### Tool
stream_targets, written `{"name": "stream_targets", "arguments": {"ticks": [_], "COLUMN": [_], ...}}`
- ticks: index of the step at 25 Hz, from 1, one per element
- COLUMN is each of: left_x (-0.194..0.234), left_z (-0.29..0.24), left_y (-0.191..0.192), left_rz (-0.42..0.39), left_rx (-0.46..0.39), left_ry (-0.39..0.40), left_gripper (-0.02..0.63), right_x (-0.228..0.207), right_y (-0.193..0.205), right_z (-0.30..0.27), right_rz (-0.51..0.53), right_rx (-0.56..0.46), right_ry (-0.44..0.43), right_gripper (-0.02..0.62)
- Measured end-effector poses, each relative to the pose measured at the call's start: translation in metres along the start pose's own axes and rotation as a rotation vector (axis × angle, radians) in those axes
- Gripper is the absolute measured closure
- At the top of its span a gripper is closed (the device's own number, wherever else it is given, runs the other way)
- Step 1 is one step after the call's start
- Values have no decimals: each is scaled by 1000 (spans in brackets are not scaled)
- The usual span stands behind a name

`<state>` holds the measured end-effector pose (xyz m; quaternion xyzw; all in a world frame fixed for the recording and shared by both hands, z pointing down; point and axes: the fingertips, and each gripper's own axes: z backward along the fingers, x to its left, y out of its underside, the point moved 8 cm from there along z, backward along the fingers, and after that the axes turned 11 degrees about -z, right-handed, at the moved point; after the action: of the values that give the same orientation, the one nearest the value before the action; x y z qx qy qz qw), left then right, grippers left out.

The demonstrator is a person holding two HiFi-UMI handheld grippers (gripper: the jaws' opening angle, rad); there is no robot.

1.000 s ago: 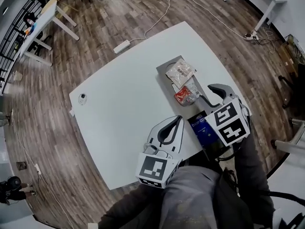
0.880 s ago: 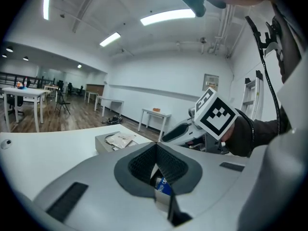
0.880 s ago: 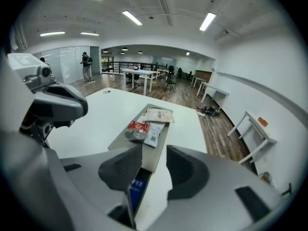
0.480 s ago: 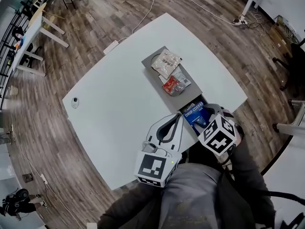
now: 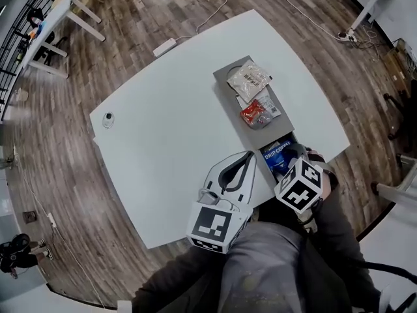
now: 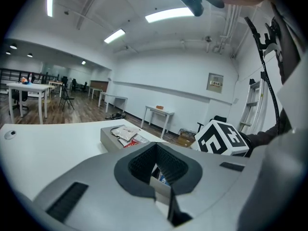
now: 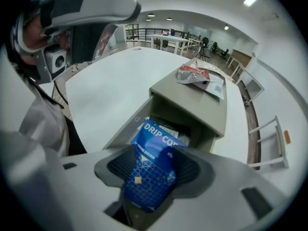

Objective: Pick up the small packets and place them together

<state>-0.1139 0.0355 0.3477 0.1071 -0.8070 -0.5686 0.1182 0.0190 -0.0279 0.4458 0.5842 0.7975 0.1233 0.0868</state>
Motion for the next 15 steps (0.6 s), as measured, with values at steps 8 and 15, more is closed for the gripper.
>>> {"name": "stream_targets", "arguments": {"ticks": [8, 15], "left_x": [-1, -15], "left_z": [3, 13], "left_y": [-5, -12], "left_rz": [0, -39], "left_rx": [-13, -47], "left_ry": [-9, 12], "left_gripper": [603, 603], "right_x": [5, 13], "right_y": [2, 10], "right_z": [8, 37], "right_rz": [-10, -64], "right_rx": [-77, -180], "right_ry": [-10, 26], "right_gripper": [509, 543]}}
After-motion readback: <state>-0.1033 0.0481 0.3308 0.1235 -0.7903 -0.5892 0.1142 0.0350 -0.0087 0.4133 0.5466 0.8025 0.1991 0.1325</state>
